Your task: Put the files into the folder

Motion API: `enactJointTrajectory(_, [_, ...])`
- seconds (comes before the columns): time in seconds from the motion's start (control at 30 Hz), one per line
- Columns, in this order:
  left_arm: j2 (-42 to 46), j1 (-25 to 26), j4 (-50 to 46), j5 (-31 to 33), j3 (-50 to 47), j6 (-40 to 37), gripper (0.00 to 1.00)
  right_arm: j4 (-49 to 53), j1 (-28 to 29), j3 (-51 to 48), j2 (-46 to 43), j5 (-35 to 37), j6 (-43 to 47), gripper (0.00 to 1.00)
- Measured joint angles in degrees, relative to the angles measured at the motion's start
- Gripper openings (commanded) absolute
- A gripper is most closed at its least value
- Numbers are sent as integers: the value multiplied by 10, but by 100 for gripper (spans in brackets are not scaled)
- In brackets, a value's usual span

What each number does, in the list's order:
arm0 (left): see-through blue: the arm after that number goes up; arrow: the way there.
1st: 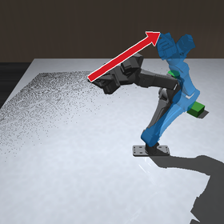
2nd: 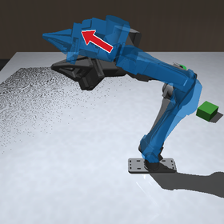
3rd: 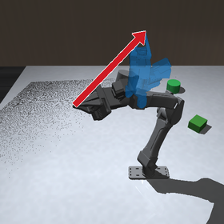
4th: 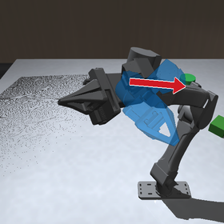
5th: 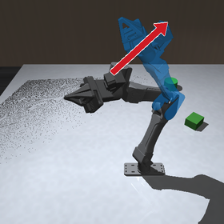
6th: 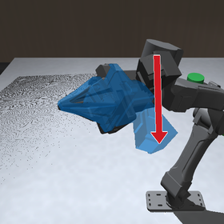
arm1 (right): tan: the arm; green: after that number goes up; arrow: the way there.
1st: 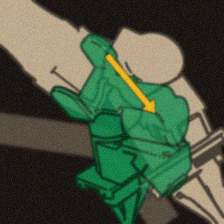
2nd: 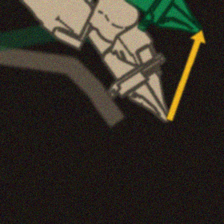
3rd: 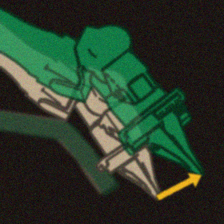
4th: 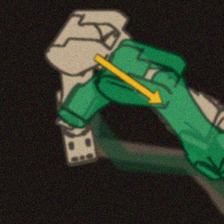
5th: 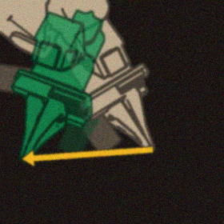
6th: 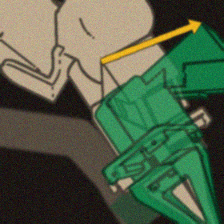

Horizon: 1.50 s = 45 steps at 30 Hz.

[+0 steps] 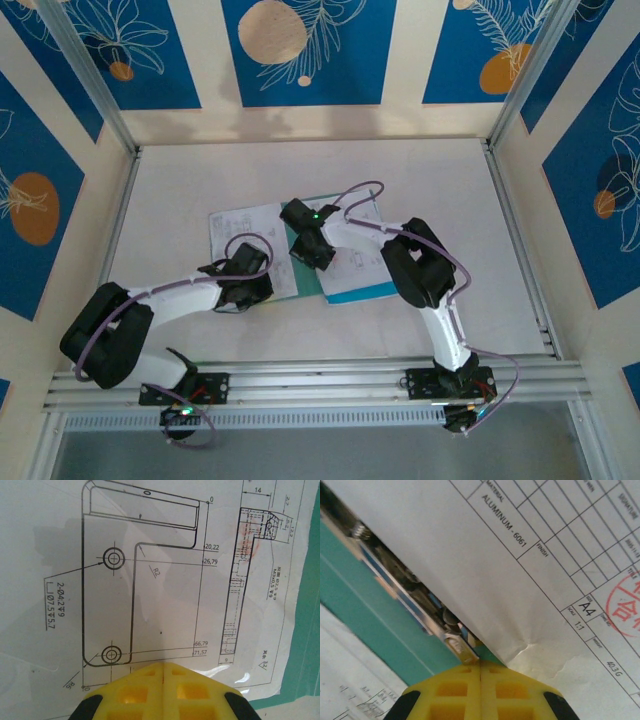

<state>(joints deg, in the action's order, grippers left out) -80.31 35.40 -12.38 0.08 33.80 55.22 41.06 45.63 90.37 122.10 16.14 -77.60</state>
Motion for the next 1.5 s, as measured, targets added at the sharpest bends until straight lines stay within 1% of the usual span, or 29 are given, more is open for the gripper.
enactJointTrajectory(0.27, [0,0,2,2,-2,5,0,61,0,54,31,2,-25,0])
enactJointTrajectory(0.5, [4,0,6,7,-5,15,0,67,-1,57,32,2,-41,0])
enactJointTrajectory(0.77, [4,0,10,12,-7,15,0,72,-1,59,27,7,-27,0])
enactJointTrajectory(0.83, [4,0,11,13,-7,15,0,73,1,59,23,14,-23,0])
enactJointTrajectory(0.93, [4,0,10,16,-7,15,0,80,10,59,5,51,-21,0])
enactJointTrajectory(1.07, [4,0,10,17,-7,15,0,85,23,59,-50,97,-22,0])
enactJointTrajectory(1.2, [4,0,10,17,-7,15,0,80,34,59,-91,110,-23,0])
enactJointTrajectory(1.33, [4,0,10,17,-7,15,0,76,38,60,-88,110,-23,0])
enactJointTrajectory(1.5, [4,0,10,17,-7,15,0,73,38,60,-60,106,-24,0])
